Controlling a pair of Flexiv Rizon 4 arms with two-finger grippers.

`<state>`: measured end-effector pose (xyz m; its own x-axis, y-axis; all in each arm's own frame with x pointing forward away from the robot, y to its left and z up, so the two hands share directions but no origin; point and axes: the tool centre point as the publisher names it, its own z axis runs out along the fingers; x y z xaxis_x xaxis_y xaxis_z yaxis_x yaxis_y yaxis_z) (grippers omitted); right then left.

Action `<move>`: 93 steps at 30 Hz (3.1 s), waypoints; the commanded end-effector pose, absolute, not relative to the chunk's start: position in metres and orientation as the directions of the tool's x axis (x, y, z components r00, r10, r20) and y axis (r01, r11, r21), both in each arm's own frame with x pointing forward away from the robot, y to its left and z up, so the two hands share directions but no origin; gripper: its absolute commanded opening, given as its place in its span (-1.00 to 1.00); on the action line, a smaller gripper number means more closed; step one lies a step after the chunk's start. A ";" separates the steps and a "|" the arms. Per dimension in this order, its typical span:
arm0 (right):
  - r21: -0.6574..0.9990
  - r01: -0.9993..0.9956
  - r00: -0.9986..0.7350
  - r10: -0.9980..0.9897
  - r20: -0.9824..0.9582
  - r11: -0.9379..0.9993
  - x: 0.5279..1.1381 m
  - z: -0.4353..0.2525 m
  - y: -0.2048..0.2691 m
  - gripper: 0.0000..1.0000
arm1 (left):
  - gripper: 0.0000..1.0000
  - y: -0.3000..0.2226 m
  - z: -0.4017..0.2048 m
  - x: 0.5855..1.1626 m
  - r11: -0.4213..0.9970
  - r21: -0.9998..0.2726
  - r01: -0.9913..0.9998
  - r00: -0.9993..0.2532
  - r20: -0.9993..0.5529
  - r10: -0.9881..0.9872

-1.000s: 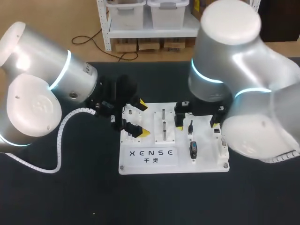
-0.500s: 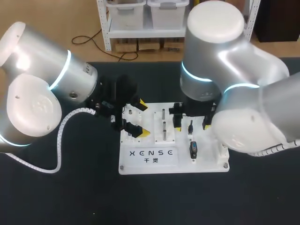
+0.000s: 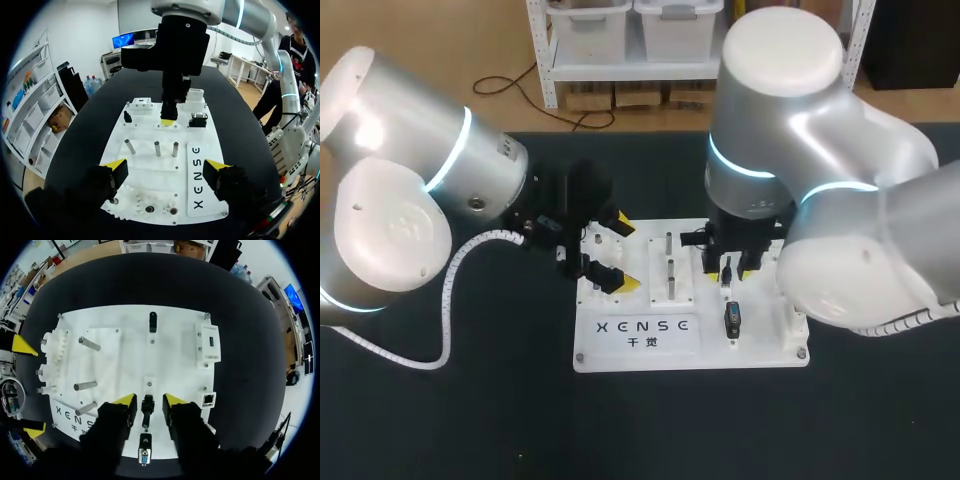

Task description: Insert the Ethernet cable into its matching sockets.

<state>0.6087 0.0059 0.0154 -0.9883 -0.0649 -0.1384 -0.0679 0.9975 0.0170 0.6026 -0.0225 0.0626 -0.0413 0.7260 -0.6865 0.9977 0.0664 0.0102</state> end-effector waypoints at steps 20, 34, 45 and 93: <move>0.060 -0.072 -0.981 -0.060 -0.182 0.996 0.614 0.057 -0.008 -1.00 | 1.00 -0.023 0.062 0.603 0.068 0.010 0.998 -0.043 -0.684 0.729; 0.035 -0.063 -0.985 -0.056 -0.164 0.997 0.603 0.073 -0.050 -1.00 | 1.00 -0.023 0.062 0.603 0.068 0.010 0.998 -0.043 -0.684 0.729; 0.016 -0.069 -0.987 -0.066 -0.146 0.998 0.604 0.059 -0.072 -1.00 | 1.00 -0.023 0.062 0.603 0.068 0.010 0.998 -0.043 -0.684 0.729; 0.033 -0.071 -0.992 -0.067 -0.109 0.997 0.615 0.028 -0.072 -1.00 | 1.00 -0.023 0.062 0.603 0.068 0.010 0.998 -0.043 -0.684 0.729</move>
